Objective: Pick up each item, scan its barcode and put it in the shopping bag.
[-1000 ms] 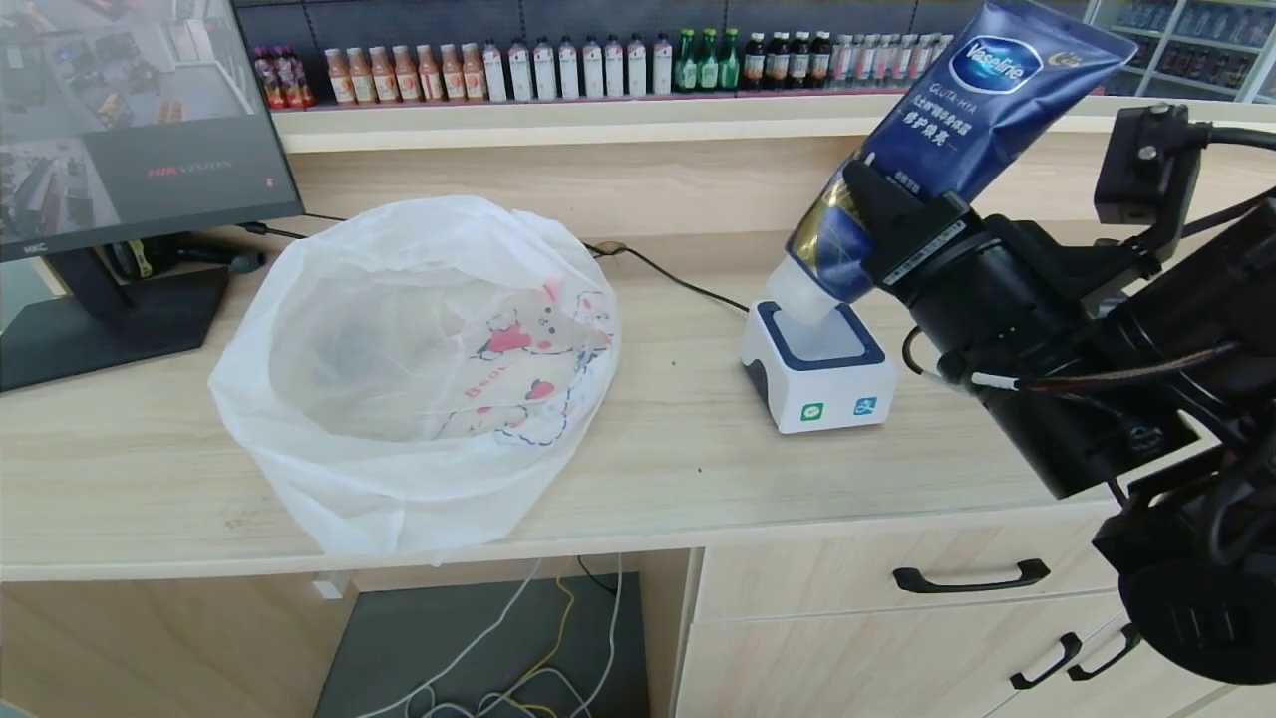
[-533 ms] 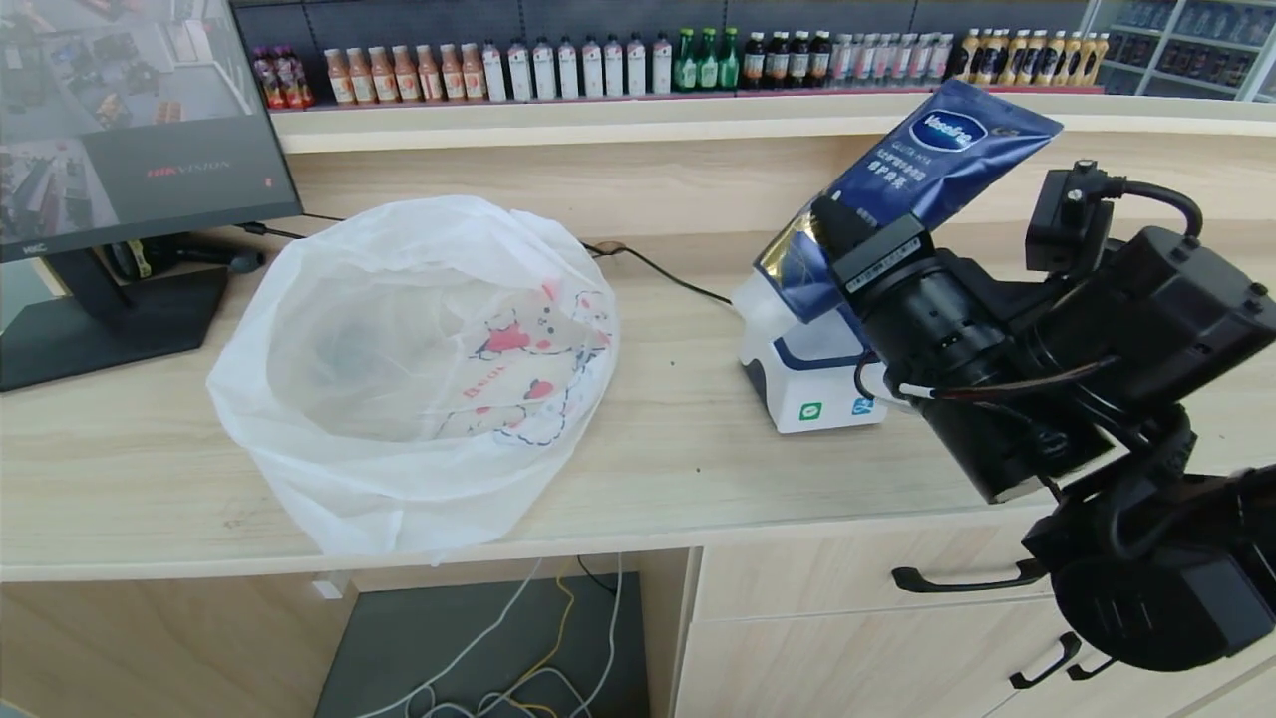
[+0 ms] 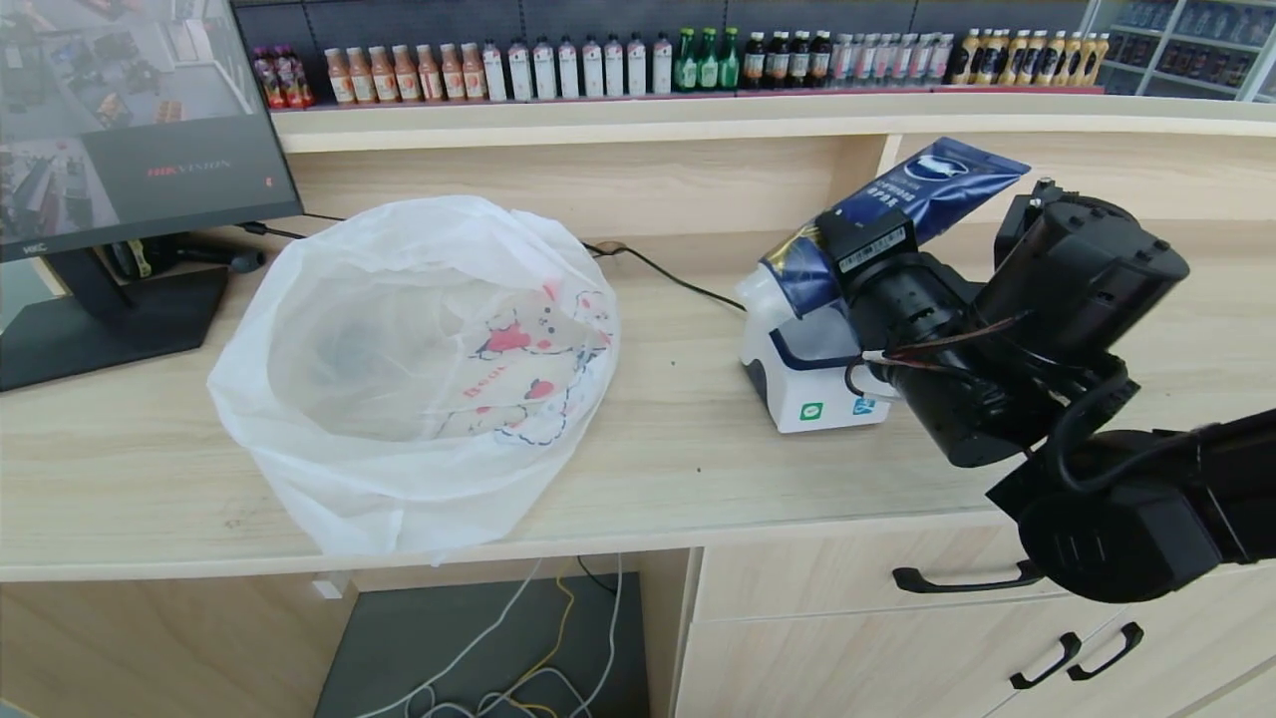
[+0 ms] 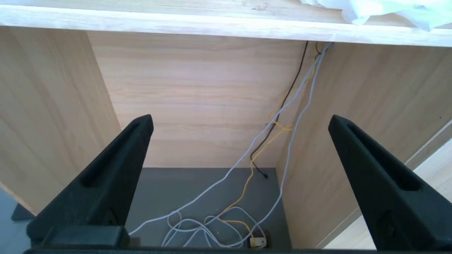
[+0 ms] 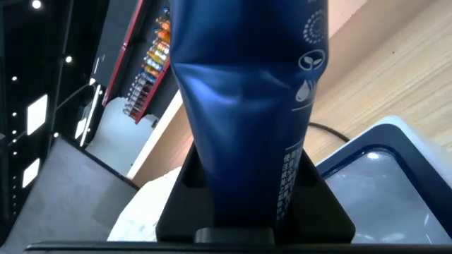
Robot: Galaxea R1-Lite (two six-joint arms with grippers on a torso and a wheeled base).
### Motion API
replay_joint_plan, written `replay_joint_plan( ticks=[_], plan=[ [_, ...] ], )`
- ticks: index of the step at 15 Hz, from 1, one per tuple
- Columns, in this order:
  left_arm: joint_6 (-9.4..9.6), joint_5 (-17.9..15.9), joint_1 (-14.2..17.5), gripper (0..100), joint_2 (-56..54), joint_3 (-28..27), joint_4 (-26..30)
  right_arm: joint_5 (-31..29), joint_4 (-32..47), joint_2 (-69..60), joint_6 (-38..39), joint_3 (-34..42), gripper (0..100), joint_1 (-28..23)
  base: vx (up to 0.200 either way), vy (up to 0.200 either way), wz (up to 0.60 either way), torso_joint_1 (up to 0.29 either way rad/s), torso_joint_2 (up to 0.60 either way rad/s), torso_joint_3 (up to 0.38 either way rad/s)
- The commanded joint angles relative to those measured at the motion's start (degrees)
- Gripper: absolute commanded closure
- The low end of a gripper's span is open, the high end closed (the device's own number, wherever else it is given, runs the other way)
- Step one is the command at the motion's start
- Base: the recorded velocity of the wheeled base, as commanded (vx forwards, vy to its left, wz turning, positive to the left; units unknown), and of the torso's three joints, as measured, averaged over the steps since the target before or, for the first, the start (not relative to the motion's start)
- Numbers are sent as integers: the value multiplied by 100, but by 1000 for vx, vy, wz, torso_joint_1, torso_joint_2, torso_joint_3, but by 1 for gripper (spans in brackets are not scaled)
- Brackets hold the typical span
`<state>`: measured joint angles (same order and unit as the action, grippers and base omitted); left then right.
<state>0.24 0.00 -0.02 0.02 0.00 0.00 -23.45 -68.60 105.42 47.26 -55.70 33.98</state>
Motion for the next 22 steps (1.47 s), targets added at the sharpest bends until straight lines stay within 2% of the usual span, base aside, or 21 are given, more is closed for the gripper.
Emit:
replay_joint_plan(
  ticks=[1, 6, 22],
  plan=[
    [2, 0, 2, 0, -2, 0, 0, -10, 22, 22, 64, -38, 100, -23, 0, 0, 0, 0, 0, 0],
    [2, 0, 2, 0, -2, 0, 0, -256, 22, 22, 336, 121, 100, -49, 0, 0, 0, 0, 0, 0],
    [2, 0, 2, 0, -2, 0, 0, -265, 4, 101, 626, 279, 100, -66, 0, 0, 0, 0, 0, 0]
  ],
)
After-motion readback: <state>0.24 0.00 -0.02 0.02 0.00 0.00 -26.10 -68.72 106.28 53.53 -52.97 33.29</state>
